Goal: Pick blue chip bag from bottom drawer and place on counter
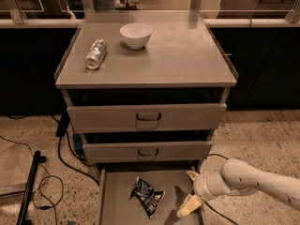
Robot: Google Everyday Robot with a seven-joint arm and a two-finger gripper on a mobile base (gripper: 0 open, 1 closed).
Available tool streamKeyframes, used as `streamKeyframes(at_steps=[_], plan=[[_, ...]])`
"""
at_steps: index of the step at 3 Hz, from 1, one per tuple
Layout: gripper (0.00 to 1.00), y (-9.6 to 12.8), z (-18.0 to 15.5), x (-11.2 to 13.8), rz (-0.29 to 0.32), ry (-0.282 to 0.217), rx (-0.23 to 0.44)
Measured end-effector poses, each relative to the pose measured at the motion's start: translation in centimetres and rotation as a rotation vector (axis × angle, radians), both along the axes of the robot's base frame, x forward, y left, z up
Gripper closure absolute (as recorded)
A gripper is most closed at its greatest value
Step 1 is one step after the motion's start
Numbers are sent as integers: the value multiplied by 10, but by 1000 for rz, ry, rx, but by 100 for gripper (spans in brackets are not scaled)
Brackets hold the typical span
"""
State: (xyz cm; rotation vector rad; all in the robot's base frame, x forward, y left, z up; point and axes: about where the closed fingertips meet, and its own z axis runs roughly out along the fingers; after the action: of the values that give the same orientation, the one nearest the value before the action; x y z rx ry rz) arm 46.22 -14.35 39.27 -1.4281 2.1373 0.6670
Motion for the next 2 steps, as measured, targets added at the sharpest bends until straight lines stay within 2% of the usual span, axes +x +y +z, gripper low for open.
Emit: streamKeyframes(at_steps=[1,2], plan=[[0,13,-10,2,1,2,16],[0,39,-34,0,8,-5,23]])
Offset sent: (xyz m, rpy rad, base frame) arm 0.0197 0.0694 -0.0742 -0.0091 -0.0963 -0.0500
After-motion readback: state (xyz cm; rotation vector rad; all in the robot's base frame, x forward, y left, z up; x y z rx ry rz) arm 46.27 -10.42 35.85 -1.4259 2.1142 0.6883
